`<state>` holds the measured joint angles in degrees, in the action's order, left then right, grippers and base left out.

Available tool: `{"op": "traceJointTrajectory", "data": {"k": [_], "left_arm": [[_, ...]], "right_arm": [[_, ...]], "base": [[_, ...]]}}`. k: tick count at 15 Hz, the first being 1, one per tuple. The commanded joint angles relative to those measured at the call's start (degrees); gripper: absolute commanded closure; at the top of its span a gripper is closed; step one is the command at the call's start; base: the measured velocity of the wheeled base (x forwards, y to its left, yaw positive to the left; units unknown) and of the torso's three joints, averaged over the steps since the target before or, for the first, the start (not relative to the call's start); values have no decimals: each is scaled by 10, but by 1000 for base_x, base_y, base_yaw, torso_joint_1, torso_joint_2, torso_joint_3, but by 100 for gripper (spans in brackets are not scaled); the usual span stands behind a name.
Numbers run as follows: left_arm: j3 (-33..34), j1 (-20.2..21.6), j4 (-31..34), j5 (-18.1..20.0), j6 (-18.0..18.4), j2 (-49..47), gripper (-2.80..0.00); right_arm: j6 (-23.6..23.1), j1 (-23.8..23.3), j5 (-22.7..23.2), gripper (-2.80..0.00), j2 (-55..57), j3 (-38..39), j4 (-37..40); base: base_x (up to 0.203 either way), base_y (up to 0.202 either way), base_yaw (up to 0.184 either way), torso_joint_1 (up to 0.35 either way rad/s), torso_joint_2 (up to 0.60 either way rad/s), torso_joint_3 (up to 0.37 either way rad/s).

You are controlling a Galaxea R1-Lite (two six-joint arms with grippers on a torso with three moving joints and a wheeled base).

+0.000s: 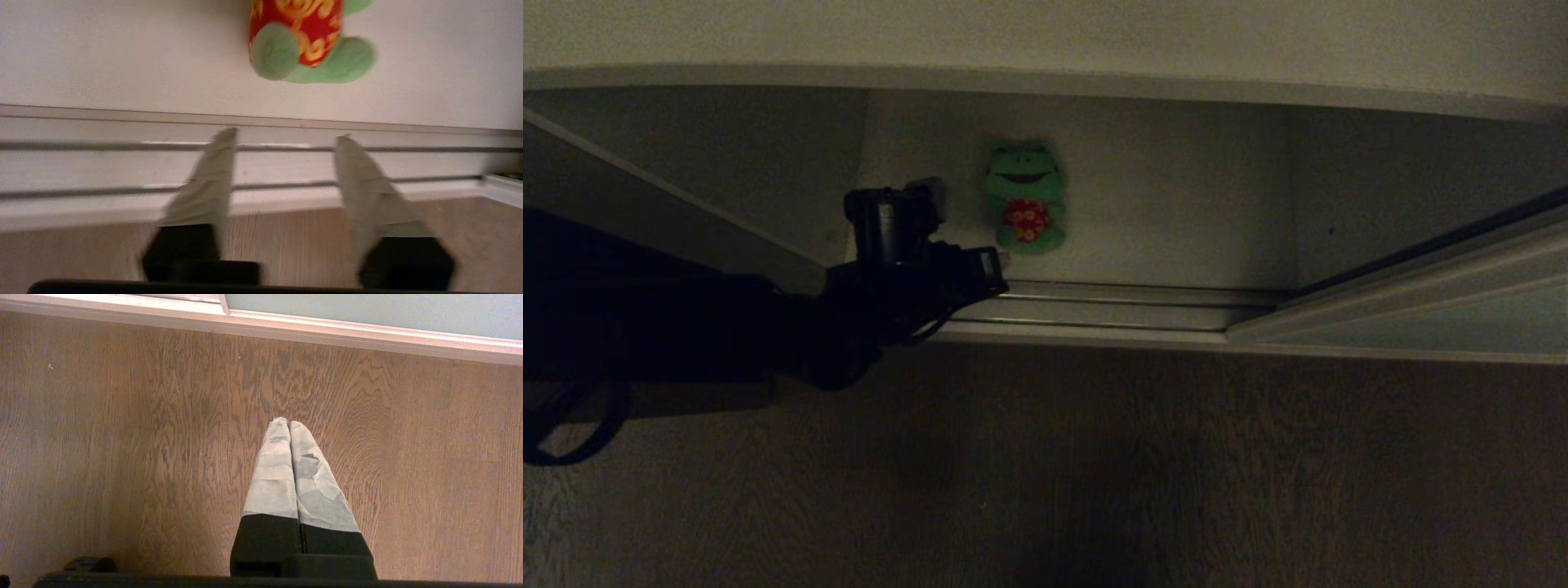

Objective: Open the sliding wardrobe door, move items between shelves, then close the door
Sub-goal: Place the green doll on the higher shelf

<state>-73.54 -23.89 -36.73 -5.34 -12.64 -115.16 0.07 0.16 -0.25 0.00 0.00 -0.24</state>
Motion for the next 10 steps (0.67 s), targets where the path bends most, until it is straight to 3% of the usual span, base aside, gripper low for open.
{"op": "traceJointTrajectory", "data": {"k": [1,6,10], "left_arm": [[-48,0,-4,0,-1,-76,-280],[-163,0,-15,-1,4,-154,-280],[-206,3,-69,-3,21,-193,-280]], "right_arm": [[0,0,0,0,-1,0,0],[0,0,0,0,-2,0,0],[0,0,0,0,-2,0,0]], "base": [[0,0,0,0,0,0],[0,0,0,0,0,0],[0,0,0,0,0,0]]}}
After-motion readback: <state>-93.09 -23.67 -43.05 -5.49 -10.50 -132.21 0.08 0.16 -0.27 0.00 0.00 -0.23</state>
